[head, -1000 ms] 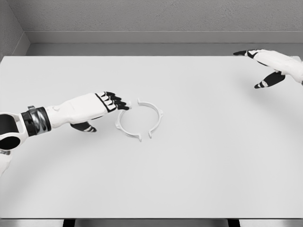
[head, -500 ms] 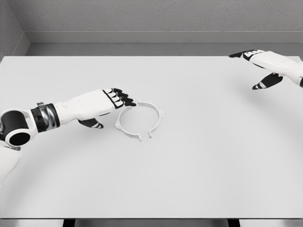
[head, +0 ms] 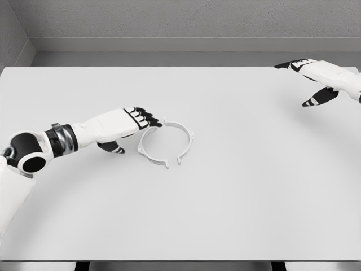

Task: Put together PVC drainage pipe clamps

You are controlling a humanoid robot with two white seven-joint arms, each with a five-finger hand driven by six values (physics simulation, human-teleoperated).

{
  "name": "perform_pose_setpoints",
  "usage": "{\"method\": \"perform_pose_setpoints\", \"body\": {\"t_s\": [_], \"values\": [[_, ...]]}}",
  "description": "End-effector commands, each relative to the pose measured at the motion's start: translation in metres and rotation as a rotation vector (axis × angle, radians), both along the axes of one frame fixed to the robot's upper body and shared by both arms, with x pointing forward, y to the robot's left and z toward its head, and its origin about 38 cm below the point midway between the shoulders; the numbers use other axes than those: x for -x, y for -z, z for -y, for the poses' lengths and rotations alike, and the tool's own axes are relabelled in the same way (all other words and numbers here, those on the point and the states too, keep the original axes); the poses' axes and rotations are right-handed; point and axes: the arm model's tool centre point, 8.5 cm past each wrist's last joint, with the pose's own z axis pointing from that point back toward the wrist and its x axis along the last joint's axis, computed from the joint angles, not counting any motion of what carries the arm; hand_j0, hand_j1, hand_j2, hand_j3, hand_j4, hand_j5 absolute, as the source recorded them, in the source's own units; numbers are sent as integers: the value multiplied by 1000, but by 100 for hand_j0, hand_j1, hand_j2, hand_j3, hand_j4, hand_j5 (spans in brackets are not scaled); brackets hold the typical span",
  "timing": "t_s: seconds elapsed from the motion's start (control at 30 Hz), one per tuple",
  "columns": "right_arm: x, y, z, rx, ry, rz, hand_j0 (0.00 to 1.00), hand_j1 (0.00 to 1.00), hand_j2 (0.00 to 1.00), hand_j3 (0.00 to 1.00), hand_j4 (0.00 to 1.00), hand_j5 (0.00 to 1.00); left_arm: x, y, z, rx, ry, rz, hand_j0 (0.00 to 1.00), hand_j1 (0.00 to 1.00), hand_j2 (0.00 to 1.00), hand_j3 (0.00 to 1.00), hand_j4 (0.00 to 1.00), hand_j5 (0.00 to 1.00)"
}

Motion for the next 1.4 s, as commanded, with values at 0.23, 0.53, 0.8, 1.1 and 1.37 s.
{"method": "perform_pose_setpoints", "body": {"t_s": [0.23, 0.53, 0.8, 1.1, 1.37], "values": [[1, 0, 1, -5, 2, -2, 100, 100, 100, 100, 100, 100, -7, 1, 19, 12, 6, 8, 100, 100, 100, 100, 100, 100], [1, 0, 1, -5, 2, -2, 100, 100, 100, 100, 100, 100, -7, 3, 20, 11, 8, 4, 100, 100, 100, 100, 100, 100], [1, 1, 1, -3, 2, -2, 100, 100, 100, 100, 100, 100, -6, 4, 21, 11, 9, 1, 100, 100, 100, 100, 100, 100], [1, 0, 1, -5, 2, -2, 100, 100, 100, 100, 100, 100, -6, 4, 26, 22, 15, 1, 100, 100, 100, 100, 100, 100], [1, 1, 0, -6, 1, -2, 100, 100, 100, 100, 100, 100, -7, 4, 35, 17, 21, 11, 100, 100, 100, 100, 100, 100]]}}
